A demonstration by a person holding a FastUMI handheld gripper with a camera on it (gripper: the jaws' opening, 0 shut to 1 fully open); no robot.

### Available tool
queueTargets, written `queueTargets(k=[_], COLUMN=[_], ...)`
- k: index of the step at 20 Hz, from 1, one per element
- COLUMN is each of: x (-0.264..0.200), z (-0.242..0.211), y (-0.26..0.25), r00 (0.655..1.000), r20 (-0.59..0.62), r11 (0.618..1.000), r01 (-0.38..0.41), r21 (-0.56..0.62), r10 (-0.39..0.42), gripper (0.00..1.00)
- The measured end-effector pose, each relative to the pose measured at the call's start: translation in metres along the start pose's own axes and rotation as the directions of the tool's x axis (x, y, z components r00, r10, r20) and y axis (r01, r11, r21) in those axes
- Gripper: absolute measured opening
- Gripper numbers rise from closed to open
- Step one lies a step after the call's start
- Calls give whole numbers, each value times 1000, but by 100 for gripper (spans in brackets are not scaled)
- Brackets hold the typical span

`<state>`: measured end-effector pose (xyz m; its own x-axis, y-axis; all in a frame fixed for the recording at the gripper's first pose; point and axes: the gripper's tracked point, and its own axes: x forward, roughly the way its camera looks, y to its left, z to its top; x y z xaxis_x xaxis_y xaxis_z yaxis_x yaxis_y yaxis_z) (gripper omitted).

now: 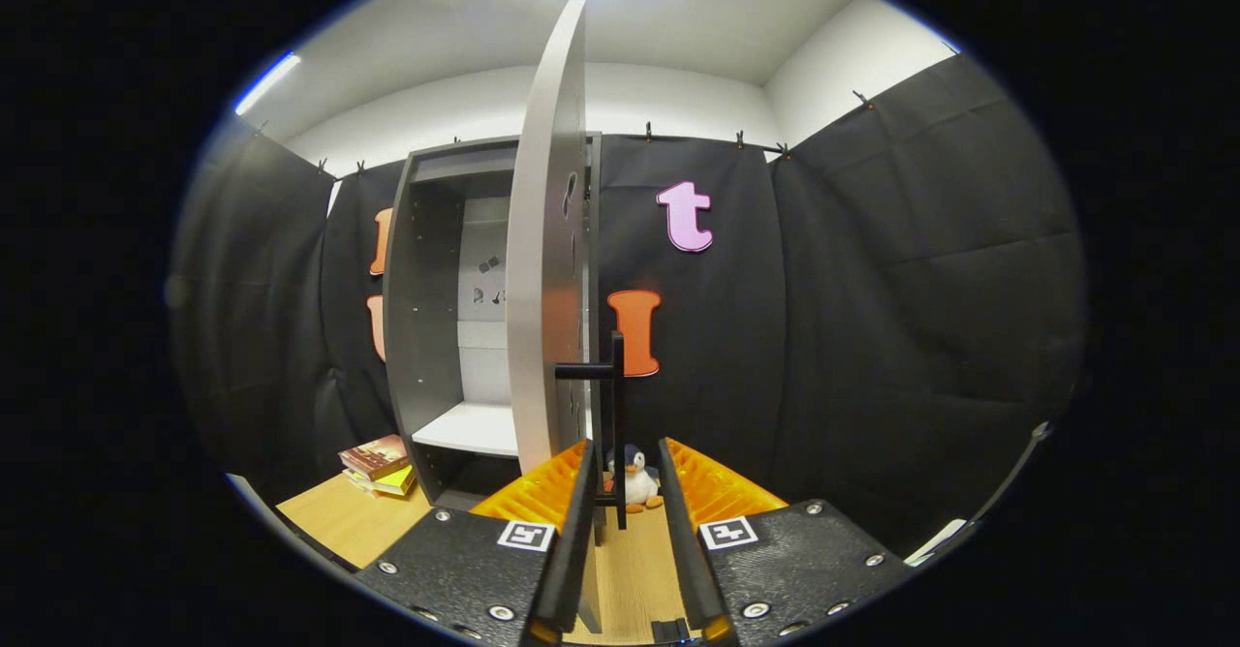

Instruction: Open the shoe cabinet door, grab the shoes and put them into the shoe cabinet, then close the shoe cabinet door.

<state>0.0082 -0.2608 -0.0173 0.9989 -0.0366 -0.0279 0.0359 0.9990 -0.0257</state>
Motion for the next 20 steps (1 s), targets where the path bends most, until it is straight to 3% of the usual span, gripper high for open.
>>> queueTargets(k=[10, 16, 20], x=[-39, -42, -36], z=[19, 28, 29], y=[27, 87, 140], r00=[999, 1000, 999], r20=[21, 29, 28], r11=[1000, 1000, 999], r01=[31, -3, -37], r21=[-4, -5, 7], r10=[-31, 3, 37], gripper=[79, 89, 90])
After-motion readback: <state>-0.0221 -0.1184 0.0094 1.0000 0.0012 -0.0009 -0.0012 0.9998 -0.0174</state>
